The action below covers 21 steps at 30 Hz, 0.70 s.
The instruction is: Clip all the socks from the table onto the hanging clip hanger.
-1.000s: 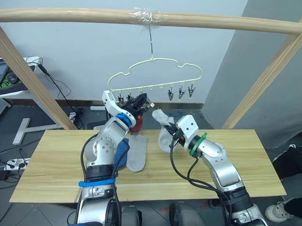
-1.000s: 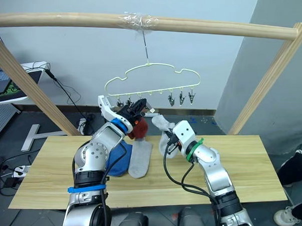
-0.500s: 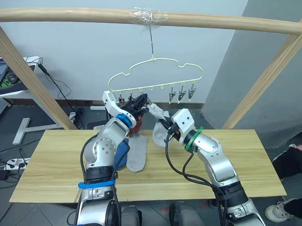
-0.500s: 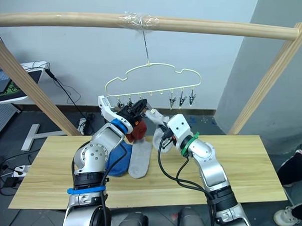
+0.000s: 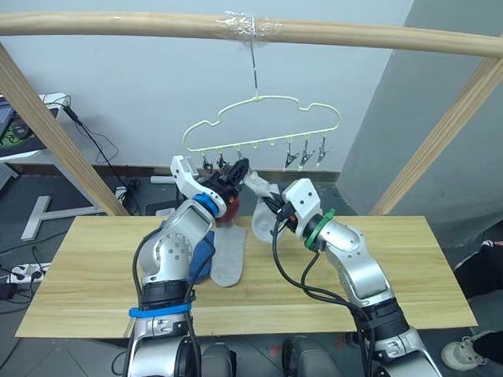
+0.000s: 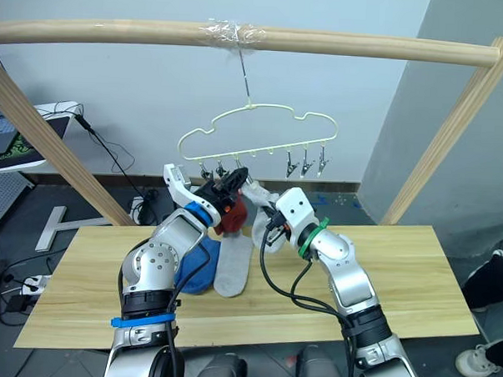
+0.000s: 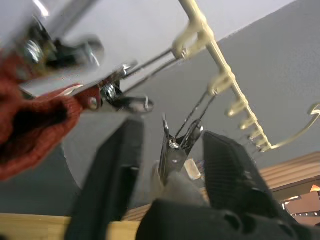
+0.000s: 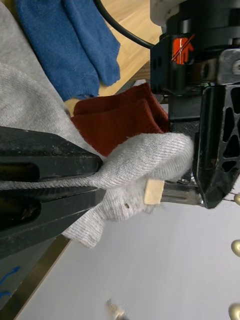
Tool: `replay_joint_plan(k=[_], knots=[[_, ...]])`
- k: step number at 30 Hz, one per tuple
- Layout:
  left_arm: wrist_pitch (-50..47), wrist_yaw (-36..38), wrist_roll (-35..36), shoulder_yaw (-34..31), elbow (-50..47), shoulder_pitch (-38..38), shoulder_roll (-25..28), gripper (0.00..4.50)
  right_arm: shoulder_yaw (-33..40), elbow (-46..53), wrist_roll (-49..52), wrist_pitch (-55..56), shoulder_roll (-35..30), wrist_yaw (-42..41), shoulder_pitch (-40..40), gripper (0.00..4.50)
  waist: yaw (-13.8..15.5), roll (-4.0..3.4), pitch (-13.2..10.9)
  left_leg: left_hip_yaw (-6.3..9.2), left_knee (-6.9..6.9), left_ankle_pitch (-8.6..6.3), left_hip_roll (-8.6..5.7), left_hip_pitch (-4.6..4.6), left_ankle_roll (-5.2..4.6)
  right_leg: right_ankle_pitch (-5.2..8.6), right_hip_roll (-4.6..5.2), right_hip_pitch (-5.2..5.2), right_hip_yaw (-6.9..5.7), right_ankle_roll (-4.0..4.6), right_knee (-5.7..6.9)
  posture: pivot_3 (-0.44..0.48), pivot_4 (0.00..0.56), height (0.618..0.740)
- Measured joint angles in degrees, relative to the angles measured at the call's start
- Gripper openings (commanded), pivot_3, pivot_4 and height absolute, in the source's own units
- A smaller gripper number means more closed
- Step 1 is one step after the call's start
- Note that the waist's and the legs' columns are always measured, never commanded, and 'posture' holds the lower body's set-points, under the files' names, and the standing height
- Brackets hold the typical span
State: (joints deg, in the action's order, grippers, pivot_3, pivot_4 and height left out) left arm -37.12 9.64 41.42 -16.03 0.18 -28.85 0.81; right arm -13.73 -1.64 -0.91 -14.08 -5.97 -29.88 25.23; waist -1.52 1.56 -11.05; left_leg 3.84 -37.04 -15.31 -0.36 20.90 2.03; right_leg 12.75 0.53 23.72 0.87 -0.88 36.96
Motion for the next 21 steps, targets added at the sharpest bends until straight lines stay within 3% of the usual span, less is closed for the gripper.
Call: replay_joint_plan(k=[4, 10, 13, 16, 18, 21], knots=[[-0.48, -0.01, 0.65, -0.05, -0.48, 0.07, 0.18, 4.42, 0.0, -0.31, 0.0, 0.08, -0.01, -0.06, 0.01, 0.0, 0.0, 0.0, 0.0, 0.0, 0.0, 0.0, 0.0, 0.0, 0.0, 0.0, 0.0, 0.01, -0.01, 0.0, 0.0, 0.044, 0.169, 0.74], [-6.04, -0.02, 3.88, 0.52, -7.66, 3.9, 3.78, 4.49, -0.01, -3.86, 0.03, 1.16, -0.12, -0.22, 0.46, 0.0, -0.16, 0.0, -0.01, -0.01, 0.06, 0.0, 0.04, 0.0, 0.0, 0.01, 0.0, 0.06, 0.04, 0.01, 0.02, 0.044, 0.169, 0.74], [-9.18, 0.09, 5.52, 0.55, -11.13, 6.13, 6.75, 4.49, 0.16, -5.78, 0.11, 1.5, -0.16, -0.55, 0.81, 0.0, 0.05, 0.0, -0.01, 0.05, 0.05, 0.0, 0.05, 0.0, 0.0, 0.01, 0.0, 0.07, 0.0, 0.02, 0.04, 0.1, 0.172, 0.74], [-11.52, 1.08, 5.59, 1.91, -15.06, 8.35, 11.21, 4.5, 0.26, -6.74, 1.19, 1.9, 0.34, -1.11, 1.01, 0.76, 0.21, 0.01, -0.02, 0.19, 0.05, 0.0, 0.04, 0.01, 0.0, 0.01, 0.0, 0.07, 0.02, 0.02, 0.03, 0.116, 0.173, 0.74], [-13.34, 1.33, 3.9, 3.62, -20.15, 11.02, 17.37, 4.5, 0.65, -7.22, 2.74, 1.17, 0.6, -1.93, 0.98, 1.46, 0.15, 0.02, -0.04, 0.29, 0.1, 0.0, 0.07, -0.01, 0.0, 0.03, 0.01, 0.09, 0.04, 0.05, 0.05, 0.145, 0.174, 0.74], [-13.22, 1.58, 1.64, 4.43, -25.69, 13.3, 21.06, 4.5, 1.48, -7.84, 4.4, -0.43, 0.45, -2.38, 0.73, 2.52, 1.29, 0.0, -0.06, 0.34, 0.1, 0.0, 0.08, 0.02, 0.0, 0.04, 0.07, 0.11, 0.01, 0.07, 0.03, 0.145, 0.174, 0.74]])
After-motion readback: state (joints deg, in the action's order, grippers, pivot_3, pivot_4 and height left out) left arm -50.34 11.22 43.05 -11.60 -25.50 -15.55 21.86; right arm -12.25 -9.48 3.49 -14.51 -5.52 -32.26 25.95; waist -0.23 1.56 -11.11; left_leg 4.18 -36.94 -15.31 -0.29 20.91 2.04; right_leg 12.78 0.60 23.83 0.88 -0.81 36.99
